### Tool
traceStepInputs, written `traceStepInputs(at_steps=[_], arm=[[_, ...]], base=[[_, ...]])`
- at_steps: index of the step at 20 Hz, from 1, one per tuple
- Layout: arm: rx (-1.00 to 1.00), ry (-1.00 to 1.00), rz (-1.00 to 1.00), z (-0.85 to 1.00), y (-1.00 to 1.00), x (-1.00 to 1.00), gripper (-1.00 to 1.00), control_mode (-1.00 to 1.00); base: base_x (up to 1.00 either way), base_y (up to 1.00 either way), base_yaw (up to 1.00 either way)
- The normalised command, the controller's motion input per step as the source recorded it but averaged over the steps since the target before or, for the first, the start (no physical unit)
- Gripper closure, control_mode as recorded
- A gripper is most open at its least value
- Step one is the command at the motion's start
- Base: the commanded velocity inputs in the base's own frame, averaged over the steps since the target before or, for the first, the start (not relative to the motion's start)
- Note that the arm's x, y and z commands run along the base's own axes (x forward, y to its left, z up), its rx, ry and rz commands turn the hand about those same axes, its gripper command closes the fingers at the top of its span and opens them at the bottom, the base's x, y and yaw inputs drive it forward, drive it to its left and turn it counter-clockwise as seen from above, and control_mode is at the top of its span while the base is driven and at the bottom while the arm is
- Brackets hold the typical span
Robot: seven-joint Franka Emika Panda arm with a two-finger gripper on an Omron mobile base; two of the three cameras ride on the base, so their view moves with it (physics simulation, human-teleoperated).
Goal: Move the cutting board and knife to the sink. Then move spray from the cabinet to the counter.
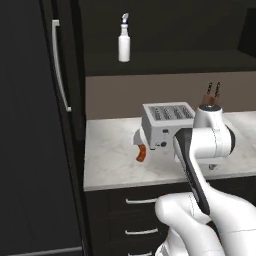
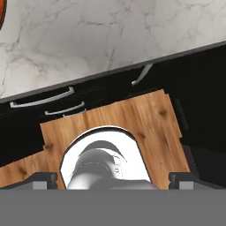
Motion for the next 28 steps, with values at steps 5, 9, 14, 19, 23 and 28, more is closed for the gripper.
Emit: traceStepInputs(at_steps=[5,9,14,19,23,28], arm=[[0.0,0.0,0.0,0.0,0.0,0.0,-1.0,1.0],[0.0,0.0,0.0,0.0,0.0,0.0,-1.0,1.0],[0.0,0.0,0.0,0.0,0.0,0.0,-1.0,1.0],[0.0,0.0,0.0,0.0,0.0,0.0,-1.0,1.0],[0.0,0.0,0.0,0.0,0.0,0.0,-1.0,1.0],[0.0,0.0,0.0,0.0,0.0,0.0,-1.0,1.0]], base=[[0.43,0.26,0.0],[0.38,0.21,0.0],[0.34,0.14,0.0],[0.26,0.11,0.0],[0.0,0.0,0.0],[0.0,0.0,0.0]])
